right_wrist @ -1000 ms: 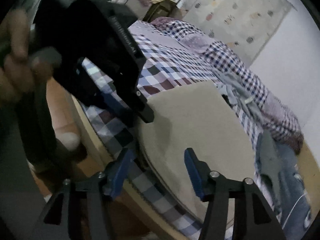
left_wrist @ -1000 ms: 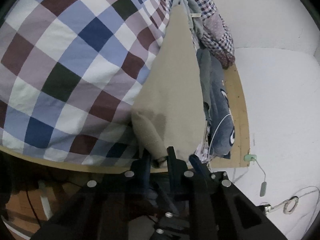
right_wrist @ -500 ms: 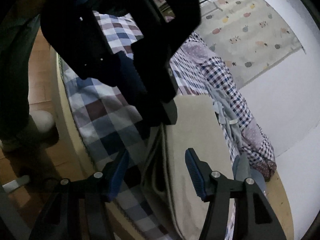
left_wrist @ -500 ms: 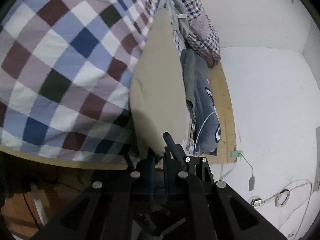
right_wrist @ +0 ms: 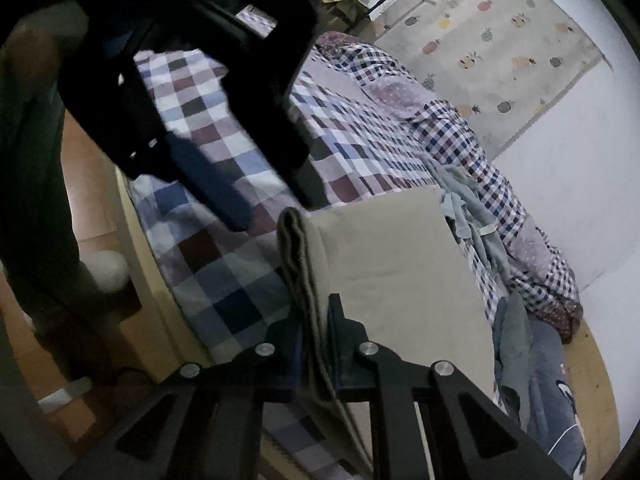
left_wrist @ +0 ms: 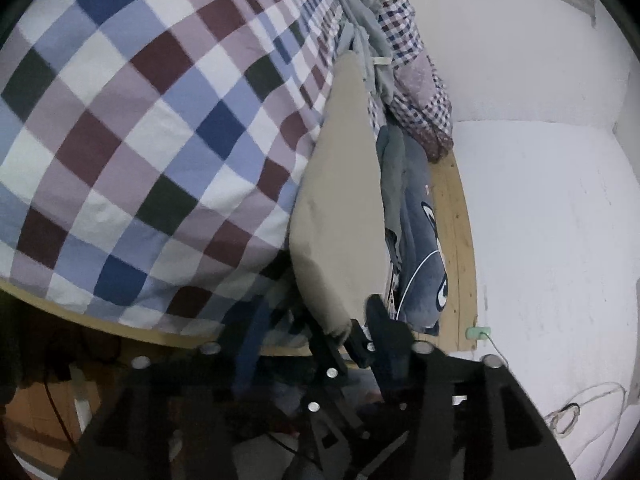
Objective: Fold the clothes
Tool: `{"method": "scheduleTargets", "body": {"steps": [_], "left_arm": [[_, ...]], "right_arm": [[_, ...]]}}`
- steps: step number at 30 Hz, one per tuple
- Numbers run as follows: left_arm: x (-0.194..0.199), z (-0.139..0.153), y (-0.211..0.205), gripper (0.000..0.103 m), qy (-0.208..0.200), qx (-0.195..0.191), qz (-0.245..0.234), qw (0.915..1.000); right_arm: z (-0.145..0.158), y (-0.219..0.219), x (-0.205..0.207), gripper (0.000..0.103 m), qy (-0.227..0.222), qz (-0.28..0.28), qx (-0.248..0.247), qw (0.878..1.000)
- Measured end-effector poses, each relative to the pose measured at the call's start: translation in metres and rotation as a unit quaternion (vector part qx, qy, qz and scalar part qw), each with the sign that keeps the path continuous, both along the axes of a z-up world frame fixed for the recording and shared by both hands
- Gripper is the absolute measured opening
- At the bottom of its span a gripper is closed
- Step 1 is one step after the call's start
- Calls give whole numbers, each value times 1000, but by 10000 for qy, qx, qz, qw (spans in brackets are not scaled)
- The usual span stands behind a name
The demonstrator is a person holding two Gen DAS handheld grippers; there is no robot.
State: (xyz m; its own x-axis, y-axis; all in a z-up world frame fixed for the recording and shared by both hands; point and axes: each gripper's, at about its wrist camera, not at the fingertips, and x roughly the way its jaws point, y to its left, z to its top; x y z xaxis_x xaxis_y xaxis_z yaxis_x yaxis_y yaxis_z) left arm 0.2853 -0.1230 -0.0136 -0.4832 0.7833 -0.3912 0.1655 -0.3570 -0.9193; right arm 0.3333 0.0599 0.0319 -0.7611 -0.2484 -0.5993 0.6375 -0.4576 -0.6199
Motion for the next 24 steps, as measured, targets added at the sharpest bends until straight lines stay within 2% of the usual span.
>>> {"method": "scheduleTargets", "body": {"steps": [1, 4, 17, 20, 21, 22, 24], "left_arm": [[-1, 0, 2, 67, 14, -34, -29, 10000], [-6, 2, 9, 70, 44, -97, -120, 9999], [-36, 11, 49, 70, 393, -262, -572, 9972], [-41, 14, 55, 57, 396, -315, -587, 9970], [-42, 16, 55, 48, 416, -307, -573, 9970], [-43, 18, 54, 33, 435, -298, -560, 9970], [-45, 23, 53, 20, 498, -363, -525, 9967]], "right_arm": [[3, 1, 0, 9, -10, -5, -61, 10000], [13, 6, -10, 9, -34, -31, -269, 9996], [32, 16, -1, 8, -94, -45, -675, 9977], [34, 19, -3, 8, -95, -56, -734, 9972], [35, 19, -2, 8, -97, -62, -749, 9971], [35, 20, -2, 8, -102, -64, -766, 9970], [36, 20, -1, 8, -114, -59, -789, 9968]]}}
